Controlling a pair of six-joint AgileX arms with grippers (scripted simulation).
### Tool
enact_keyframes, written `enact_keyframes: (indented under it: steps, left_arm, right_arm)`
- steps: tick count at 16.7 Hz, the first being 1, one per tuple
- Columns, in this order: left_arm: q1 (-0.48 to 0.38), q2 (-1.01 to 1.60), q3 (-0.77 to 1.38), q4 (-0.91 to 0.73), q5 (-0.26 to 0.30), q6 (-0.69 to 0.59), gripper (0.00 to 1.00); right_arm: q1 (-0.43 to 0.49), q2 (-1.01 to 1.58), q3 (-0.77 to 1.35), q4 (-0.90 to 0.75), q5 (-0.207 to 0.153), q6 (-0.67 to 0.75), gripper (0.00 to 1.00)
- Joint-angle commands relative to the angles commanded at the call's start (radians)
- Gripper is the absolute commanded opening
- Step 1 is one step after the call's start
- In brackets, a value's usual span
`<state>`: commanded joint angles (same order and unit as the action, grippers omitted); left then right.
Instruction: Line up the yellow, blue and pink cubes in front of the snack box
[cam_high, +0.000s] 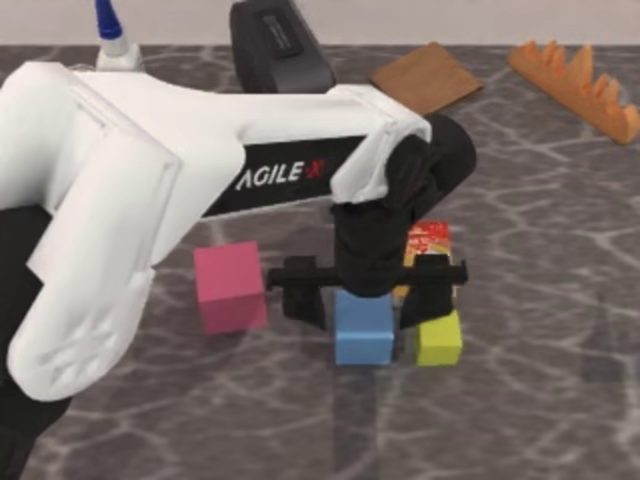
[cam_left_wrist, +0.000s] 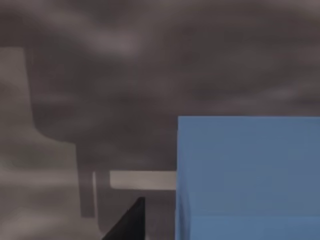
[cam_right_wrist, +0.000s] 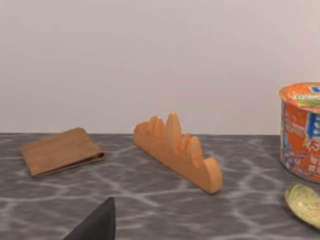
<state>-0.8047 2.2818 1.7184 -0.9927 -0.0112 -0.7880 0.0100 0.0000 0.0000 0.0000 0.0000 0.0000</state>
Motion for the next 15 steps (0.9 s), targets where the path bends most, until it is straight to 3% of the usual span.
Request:
enact_keyframes:
  steps: [9,15]
  left_arm:
    - [0.0,-0.001,0.004,-0.004,0.0,0.0,1.0]
    - [0.013,-0.047,0.14,-0.198,0.0,-0.006,1.0]
  right_arm:
    - [0.0,0.0,0.0,0.0,0.0,0.0,1.0]
    - [0.0,0.0,0.0,0.0,0.0,0.0,1.0]
